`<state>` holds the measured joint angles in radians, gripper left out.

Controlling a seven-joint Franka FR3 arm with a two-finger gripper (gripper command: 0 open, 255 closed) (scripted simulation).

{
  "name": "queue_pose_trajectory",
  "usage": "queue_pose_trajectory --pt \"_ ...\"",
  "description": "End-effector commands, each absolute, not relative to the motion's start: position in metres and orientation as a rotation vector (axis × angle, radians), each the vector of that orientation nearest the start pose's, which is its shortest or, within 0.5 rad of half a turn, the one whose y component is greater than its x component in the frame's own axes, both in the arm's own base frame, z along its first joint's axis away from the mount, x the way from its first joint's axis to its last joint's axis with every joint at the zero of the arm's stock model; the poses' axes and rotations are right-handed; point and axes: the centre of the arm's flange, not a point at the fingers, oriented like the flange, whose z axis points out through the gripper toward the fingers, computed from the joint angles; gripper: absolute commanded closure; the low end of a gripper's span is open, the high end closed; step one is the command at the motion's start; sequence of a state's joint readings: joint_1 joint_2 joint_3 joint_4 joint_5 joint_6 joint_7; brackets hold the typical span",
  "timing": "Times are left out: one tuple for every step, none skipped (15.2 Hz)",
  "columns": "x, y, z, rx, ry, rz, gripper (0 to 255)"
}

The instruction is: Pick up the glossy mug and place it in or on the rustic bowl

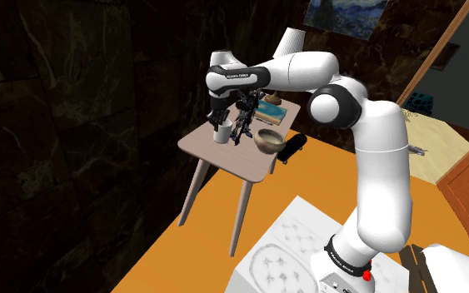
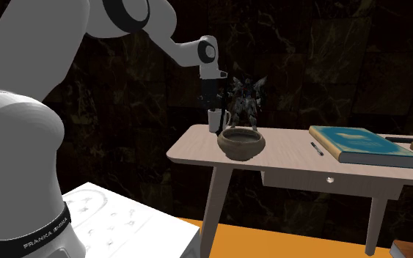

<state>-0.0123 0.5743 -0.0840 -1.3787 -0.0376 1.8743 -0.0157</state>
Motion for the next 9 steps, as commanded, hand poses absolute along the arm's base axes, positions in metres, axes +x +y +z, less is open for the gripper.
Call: queue_pose_trajectory --pt "0.705 -0.06 0.386 -3.215 0.091 0.131 255" --pt "0.705 -0.06 0.391 -3.215 0.091 0.131 255" --pt "0.705 -0.06 0.396 -3.215 0.091 0.131 255" --pt "0.705 -0.06 0.401 -3.215 0.091 0.131 255" --pt "0.705 -0.06 0.407 -3.215 0.091 0.131 255" --pt "0.705 -0.06 0.412 -3.215 0.091 0.131 255" --pt "0.705 -0.06 0.417 -3.215 0.091 0.131 255" --pt "0.705 -0.06 0.423 -3.215 0.091 0.131 255" --pt "0.705 -0.06 0.428 -3.215 0.091 0.131 255"
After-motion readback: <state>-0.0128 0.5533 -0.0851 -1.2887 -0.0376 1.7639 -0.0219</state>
